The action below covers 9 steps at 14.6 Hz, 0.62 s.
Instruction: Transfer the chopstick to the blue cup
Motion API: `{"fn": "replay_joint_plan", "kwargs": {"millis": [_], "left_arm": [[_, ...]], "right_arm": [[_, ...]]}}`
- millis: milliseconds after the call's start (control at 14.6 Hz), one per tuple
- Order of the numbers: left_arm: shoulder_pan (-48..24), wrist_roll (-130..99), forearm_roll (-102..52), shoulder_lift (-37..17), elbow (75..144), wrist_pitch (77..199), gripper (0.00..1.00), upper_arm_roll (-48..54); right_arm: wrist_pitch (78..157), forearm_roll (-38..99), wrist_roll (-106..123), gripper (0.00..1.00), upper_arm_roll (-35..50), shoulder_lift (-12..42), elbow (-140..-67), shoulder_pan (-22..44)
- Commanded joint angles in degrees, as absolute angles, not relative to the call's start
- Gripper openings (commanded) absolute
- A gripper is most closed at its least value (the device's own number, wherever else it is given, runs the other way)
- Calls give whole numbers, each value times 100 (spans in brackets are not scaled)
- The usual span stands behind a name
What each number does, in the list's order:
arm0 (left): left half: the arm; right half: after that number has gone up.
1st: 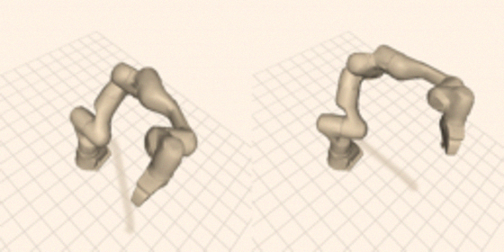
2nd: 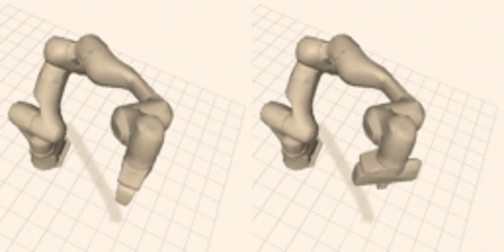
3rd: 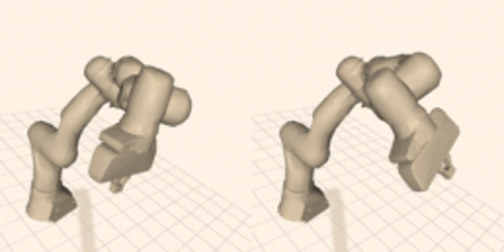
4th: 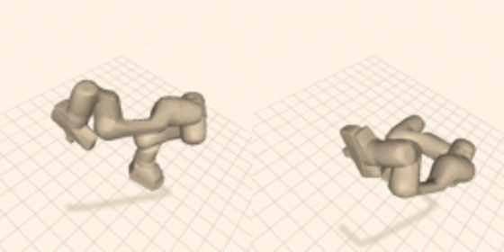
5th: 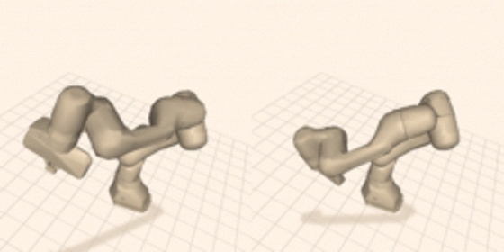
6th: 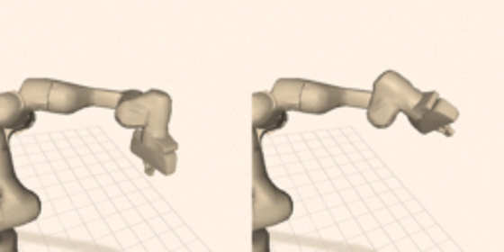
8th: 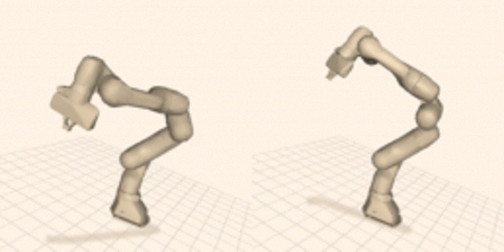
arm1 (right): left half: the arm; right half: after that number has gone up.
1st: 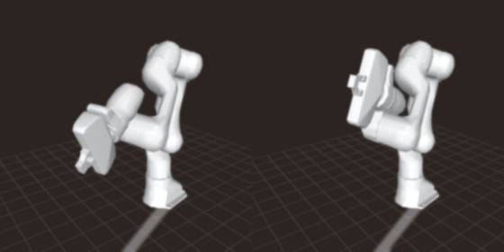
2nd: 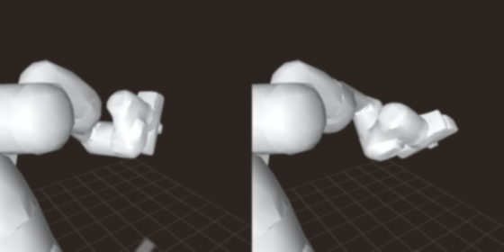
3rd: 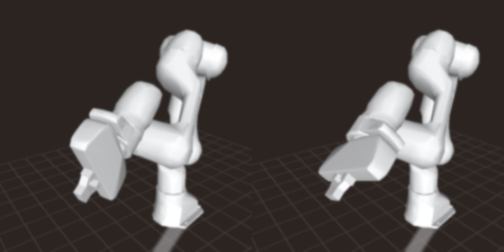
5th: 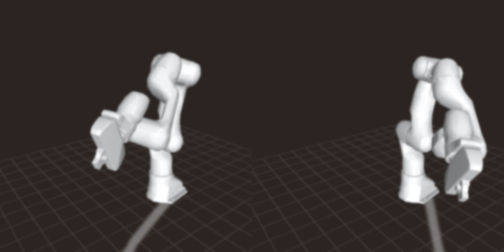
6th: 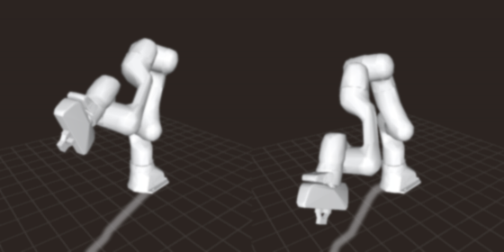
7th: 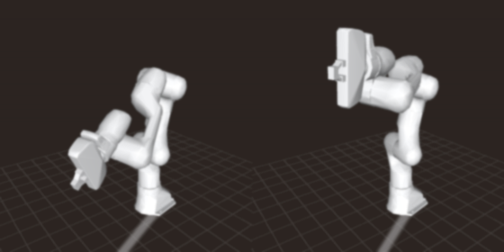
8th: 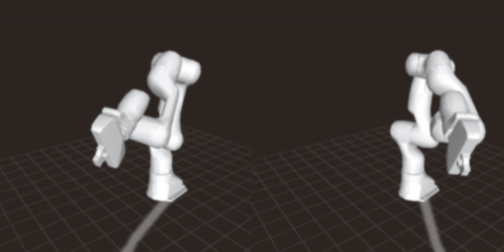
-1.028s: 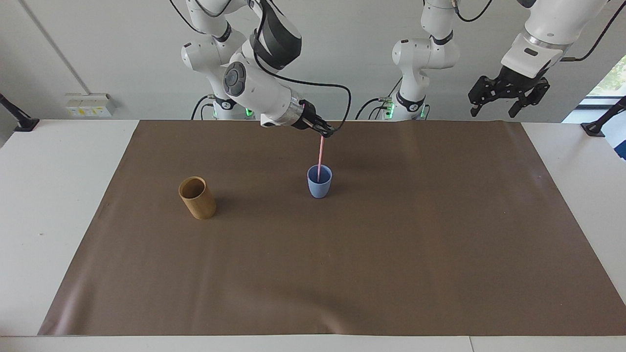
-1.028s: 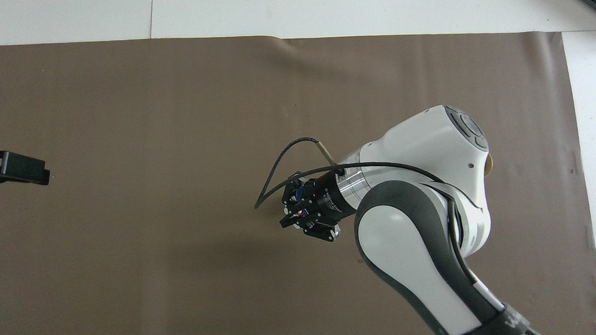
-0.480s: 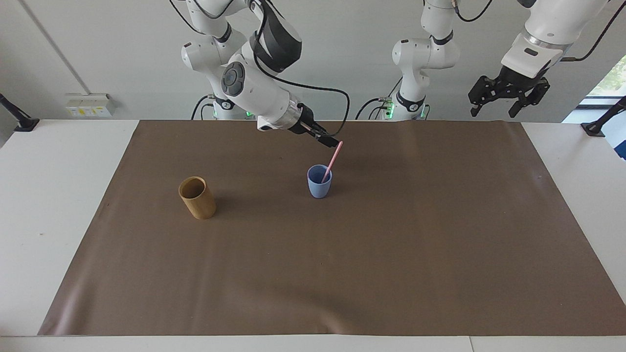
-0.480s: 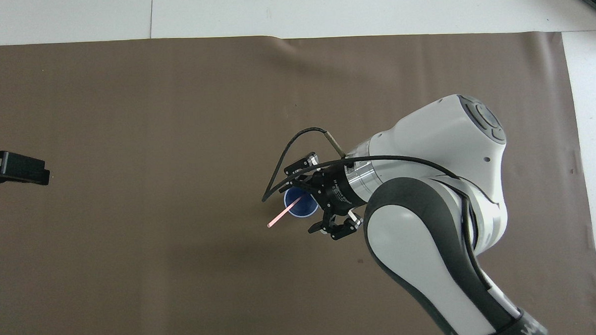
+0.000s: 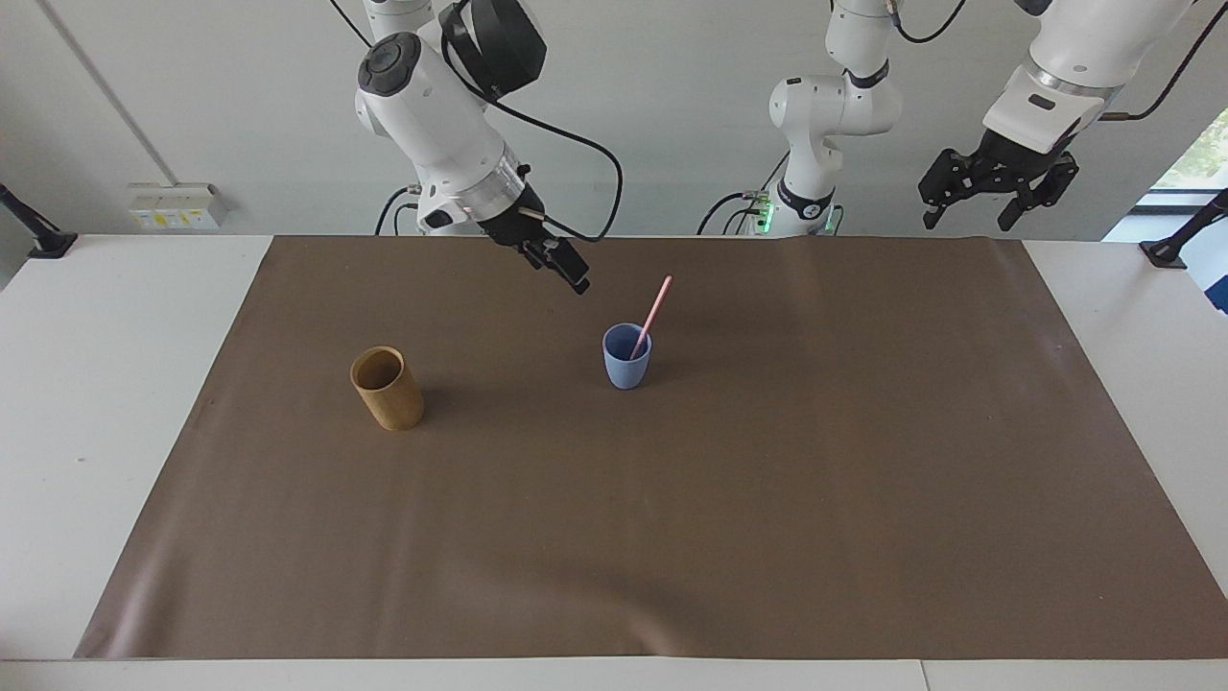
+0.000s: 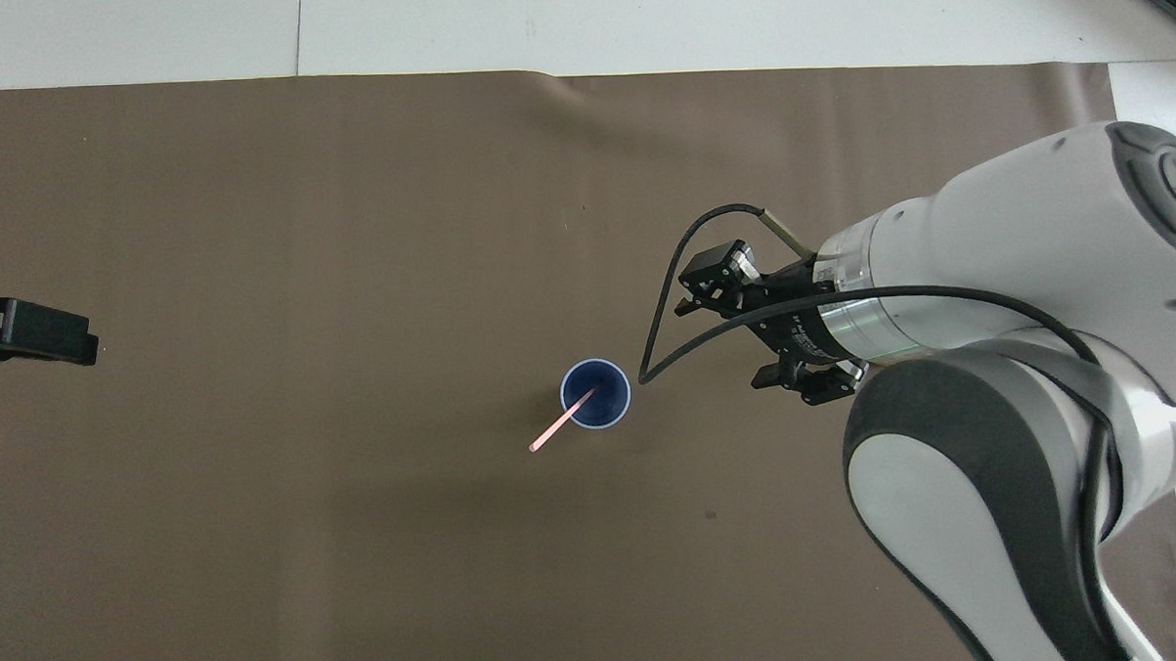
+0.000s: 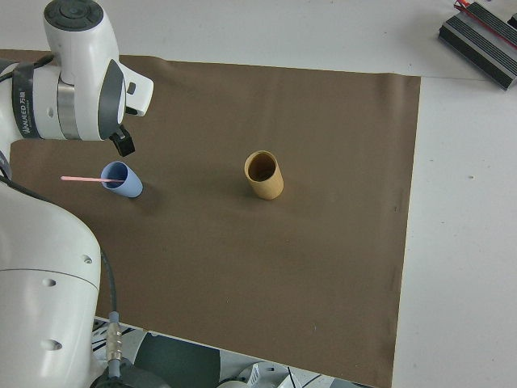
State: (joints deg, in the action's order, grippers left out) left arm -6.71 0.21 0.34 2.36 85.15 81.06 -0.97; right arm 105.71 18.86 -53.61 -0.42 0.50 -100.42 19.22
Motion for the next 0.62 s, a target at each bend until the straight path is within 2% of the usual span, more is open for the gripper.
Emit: {"fn": "replay_joint_plan", "kwargs": {"millis": [0,343,548], "left_arm": [[-694,26,18,308,8578,8104,100,-132],[-694,26,18,308,8578,8104,100,-132],[-694,26,18,308,8578,8104,100,-132]], "right_arm": [[10512,935,-4276,100,9,-140,-10081,1706],[10451,229,-1928,100,-9,-325,-10064,872],[9925,176,-1109,100,-18,-360,-9722,484]]}}
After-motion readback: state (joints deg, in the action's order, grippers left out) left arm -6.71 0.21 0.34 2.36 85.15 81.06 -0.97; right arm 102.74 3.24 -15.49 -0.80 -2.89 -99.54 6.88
